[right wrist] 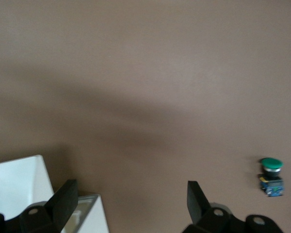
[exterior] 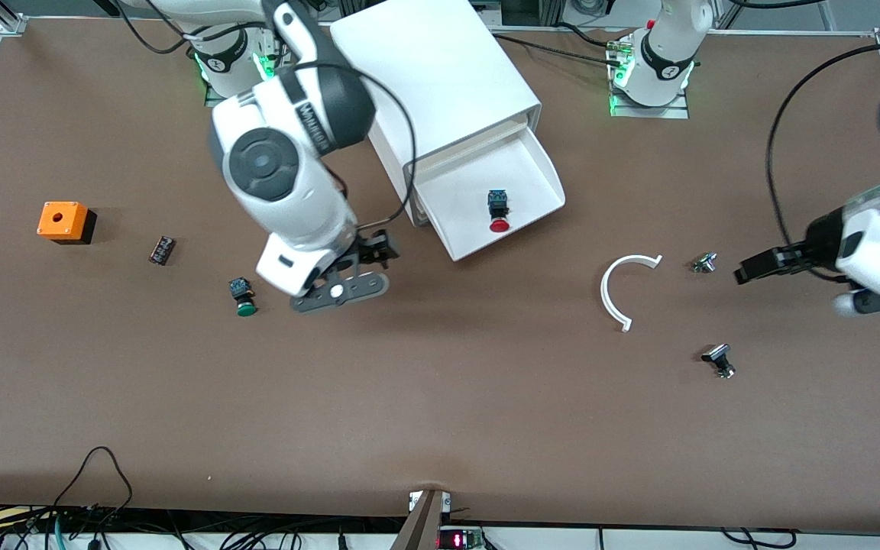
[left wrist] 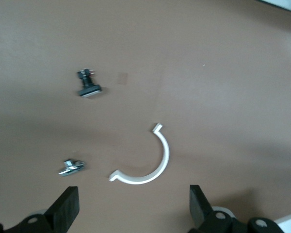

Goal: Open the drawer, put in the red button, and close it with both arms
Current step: 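Withdraw the right gripper while the left gripper moves toward the drawer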

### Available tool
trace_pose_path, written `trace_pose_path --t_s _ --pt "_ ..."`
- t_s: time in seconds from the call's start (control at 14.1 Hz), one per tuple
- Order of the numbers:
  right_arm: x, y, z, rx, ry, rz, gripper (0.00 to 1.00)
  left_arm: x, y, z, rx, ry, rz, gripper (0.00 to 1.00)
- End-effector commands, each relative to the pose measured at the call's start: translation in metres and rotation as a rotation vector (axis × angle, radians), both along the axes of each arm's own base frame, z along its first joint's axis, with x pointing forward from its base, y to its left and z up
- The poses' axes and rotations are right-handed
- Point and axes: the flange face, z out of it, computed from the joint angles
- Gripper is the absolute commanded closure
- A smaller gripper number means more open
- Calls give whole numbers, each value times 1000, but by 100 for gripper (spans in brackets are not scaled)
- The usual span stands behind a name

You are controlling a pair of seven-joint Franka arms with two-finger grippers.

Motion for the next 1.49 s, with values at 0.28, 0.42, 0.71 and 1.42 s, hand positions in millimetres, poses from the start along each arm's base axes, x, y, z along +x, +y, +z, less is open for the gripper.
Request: trace_pose_path --t_s 0.28,0.42,0.71,1.42 --pt "35 -140 27 -19 77 151 0 11 -84 -70 -11 -1 194 0" --pt "37 -181 34 -27 121 161 0 7 -116 -87 -12 11 245 0" --pt "32 -233 50 -30 175 163 0 -2 -191 -135 75 -9 323 0" --pt "-43 -351 71 -48 191 57 0 -75 -302 -225 131 49 400 0"
